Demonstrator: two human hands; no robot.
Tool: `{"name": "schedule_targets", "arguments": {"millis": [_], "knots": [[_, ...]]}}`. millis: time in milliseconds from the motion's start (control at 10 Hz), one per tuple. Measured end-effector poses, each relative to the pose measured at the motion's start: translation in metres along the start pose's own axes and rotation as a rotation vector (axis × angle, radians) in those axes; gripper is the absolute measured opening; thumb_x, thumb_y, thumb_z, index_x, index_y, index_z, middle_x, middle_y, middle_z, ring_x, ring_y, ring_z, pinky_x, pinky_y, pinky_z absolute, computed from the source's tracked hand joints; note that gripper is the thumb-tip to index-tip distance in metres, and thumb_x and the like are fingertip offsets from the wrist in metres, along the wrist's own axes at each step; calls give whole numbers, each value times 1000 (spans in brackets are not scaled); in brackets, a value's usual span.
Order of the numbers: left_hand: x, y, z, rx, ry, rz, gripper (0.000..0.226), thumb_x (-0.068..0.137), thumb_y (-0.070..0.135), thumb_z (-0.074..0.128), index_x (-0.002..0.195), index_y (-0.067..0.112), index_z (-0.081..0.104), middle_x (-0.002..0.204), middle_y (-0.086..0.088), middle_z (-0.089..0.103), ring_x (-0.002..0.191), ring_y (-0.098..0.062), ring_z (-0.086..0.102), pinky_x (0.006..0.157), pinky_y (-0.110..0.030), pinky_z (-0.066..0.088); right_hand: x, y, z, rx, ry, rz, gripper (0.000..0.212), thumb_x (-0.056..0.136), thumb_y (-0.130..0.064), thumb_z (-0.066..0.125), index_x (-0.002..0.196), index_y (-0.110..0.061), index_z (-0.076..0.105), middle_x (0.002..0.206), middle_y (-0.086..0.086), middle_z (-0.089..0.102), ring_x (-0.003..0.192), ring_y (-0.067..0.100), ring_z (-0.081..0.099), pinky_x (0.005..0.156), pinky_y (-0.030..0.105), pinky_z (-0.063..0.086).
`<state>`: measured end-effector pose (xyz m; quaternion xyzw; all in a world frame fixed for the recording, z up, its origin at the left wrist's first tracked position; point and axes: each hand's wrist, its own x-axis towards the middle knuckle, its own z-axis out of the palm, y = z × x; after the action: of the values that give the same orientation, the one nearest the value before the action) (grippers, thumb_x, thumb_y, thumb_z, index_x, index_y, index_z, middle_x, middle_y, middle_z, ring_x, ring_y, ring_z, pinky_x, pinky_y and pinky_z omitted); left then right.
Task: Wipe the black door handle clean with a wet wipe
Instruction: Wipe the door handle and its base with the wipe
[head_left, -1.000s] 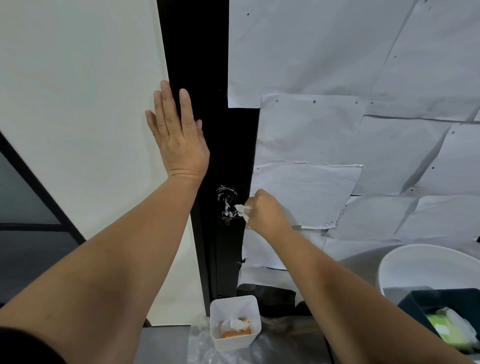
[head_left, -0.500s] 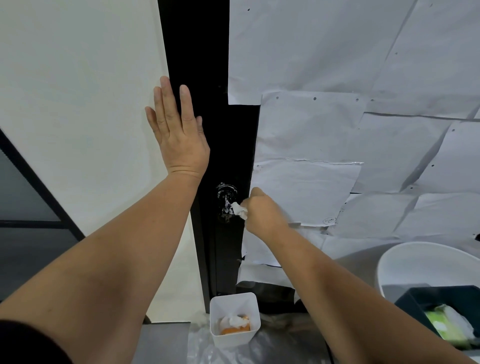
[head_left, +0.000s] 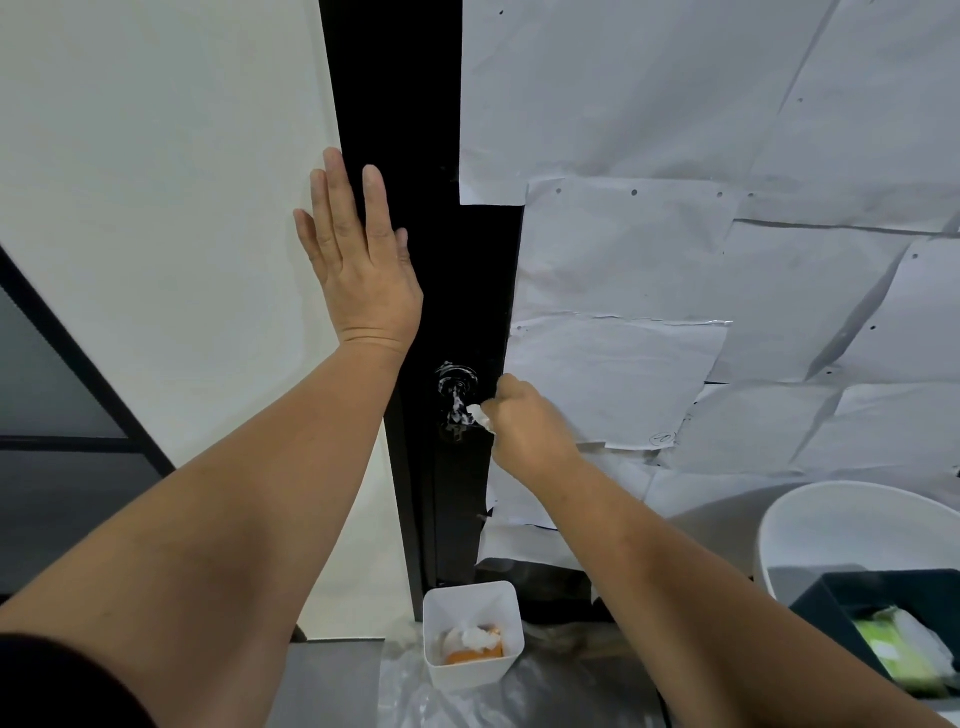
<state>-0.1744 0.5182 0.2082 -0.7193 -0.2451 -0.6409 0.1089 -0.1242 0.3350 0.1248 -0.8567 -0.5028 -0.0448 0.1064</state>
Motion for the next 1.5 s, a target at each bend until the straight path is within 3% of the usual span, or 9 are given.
{"name": "schedule_targets", "arguments": {"millis": [100,400,500,700,800,1000,1200,1400,1500], "knots": [[0,0,0,1,-5,0,46,103,16,40,144,6,22,147,-29,35,139,-40,29,117,-50,15,3,10,2,102,11,-34,20,76,9,56,85,-3,69,89,7,47,78,29,54,55,34,45],[0,-1,0,2,-6,-4,46,102,15,42,144,6,23,146,-29,36,139,-40,30,116,-52,17,-7,-2,4,-7,53,-77,24,77,12,46,90,-1,61,92,4,38,80,19,35,45,27,26],[0,0,0,8,-3,-5,46,102,16,42,144,7,22,146,-29,36,139,-40,30,116,-51,17,-1,9,3,74,47,-105,29,76,11,52,94,-3,69,92,7,48,86,26,51,57,35,49],[-1,0,0,6,-2,-1,46,103,16,41,143,7,22,146,-29,36,139,-40,31,116,-52,18,-6,5,9,111,109,-46,30,70,17,54,90,0,69,93,10,53,80,27,51,56,30,39],[-1,0,0,15,0,-2,46,103,16,41,143,7,22,146,-29,36,139,-40,31,116,-52,18,-7,-1,6,198,61,-68,17,85,1,55,93,-2,70,96,11,56,84,28,57,66,38,50],[-1,0,0,12,1,-1,47,102,16,43,143,8,22,146,-29,36,139,-40,31,116,-51,17,6,16,-25,452,243,201,21,92,-4,49,92,-4,70,104,5,53,87,18,56,74,16,38],[-1,0,0,13,0,0,47,102,15,43,143,8,22,146,-29,37,138,-40,31,116,-51,18,1,14,3,150,53,41,26,76,6,54,86,-13,69,86,8,58,79,26,47,62,29,35],[-1,-1,0,0,-2,-1,47,102,15,42,144,8,22,147,-29,36,139,-40,29,116,-51,16,5,21,-7,235,95,74,25,91,-6,51,109,-10,69,107,10,63,104,26,52,83,31,44],[0,0,0,-13,-5,1,46,102,15,42,143,8,22,147,-29,35,139,-40,29,116,-51,16,4,14,0,115,71,56,34,83,3,52,111,-8,68,103,11,59,98,28,50,70,29,40]]}}
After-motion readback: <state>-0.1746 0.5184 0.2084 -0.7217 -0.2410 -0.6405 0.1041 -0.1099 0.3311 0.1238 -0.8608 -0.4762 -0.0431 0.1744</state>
